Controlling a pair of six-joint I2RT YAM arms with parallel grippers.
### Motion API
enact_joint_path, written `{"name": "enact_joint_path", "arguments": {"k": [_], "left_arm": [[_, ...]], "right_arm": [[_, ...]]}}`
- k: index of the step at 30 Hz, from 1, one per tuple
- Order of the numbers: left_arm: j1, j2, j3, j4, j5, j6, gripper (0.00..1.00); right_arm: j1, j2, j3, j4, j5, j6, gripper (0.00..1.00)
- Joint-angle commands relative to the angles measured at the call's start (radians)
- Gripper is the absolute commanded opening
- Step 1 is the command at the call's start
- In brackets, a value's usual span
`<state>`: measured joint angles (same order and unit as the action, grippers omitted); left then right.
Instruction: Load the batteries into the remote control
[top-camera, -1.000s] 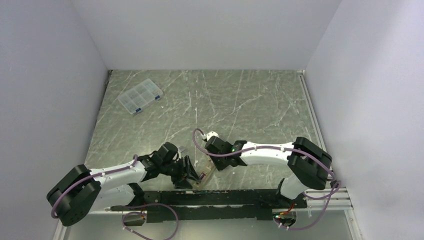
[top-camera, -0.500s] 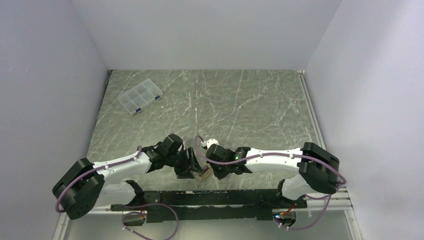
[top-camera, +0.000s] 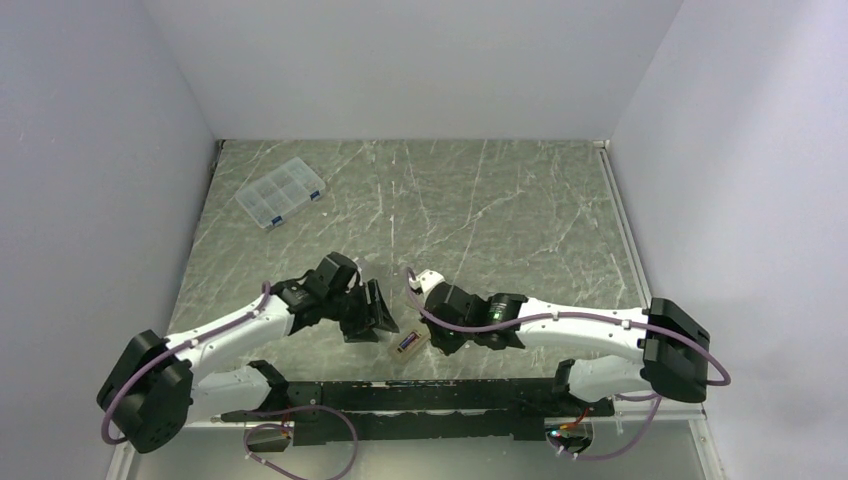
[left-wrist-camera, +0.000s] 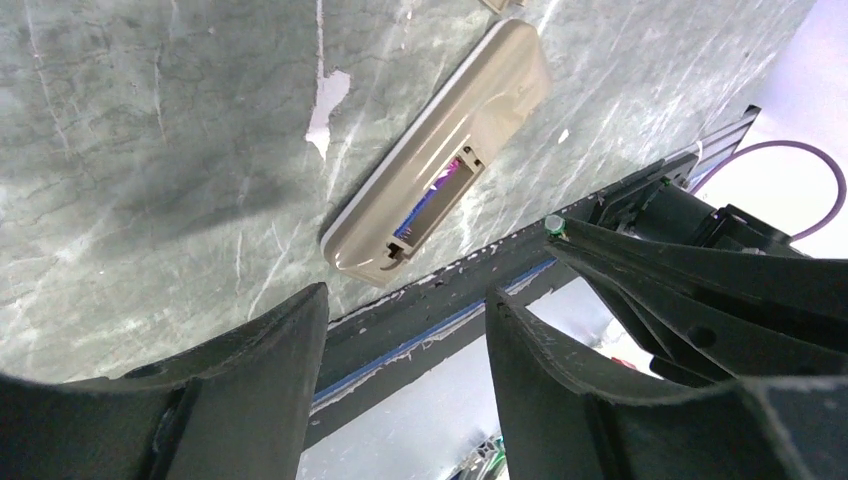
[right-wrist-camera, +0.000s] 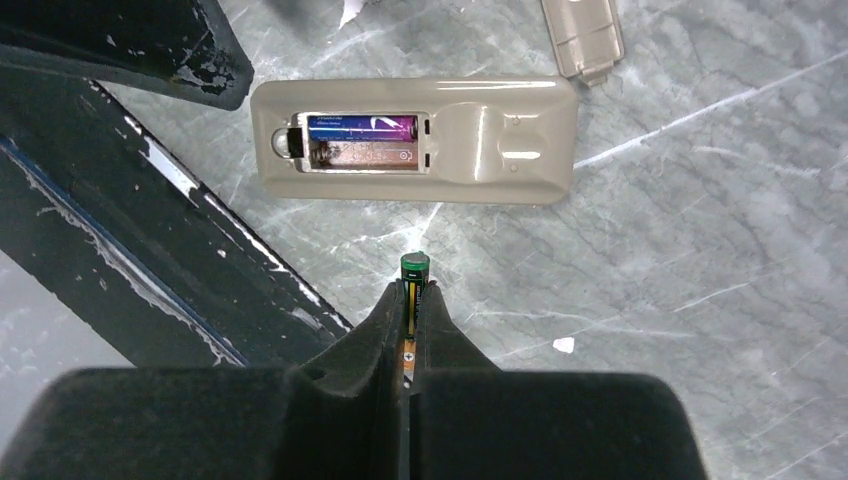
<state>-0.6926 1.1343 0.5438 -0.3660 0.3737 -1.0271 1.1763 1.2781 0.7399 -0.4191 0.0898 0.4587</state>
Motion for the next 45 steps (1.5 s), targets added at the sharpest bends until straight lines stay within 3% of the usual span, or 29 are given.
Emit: {"name": "enact_joint_path", "arguments": {"k": [1,12,31,45], "left_arm": [[0.008,-0.059,0.063,-0.097,-0.017,0.054,0.64],[0.010,-0.184,0.051,-0.212,-0.042,0.081,0.65],[0.012,-0.395,0.047,-0.351,-0.050,0.096,0.67],[0.013,-0.396,0.038,-0.353,-0.041,0.117,0.67]], "right_arm": [[0.005,-0.031,0.056,0.000,-0.028,-0.115,0.00],[0.005,-0.068,0.082,0.039,-0.132,-0.488,0.00],[0.005,0.095,0.209,-0.105,-0.336,-1.125,0.00],[0.003,0.249,0.271,-0.160,-0.309,-1.358,0.00]]}}
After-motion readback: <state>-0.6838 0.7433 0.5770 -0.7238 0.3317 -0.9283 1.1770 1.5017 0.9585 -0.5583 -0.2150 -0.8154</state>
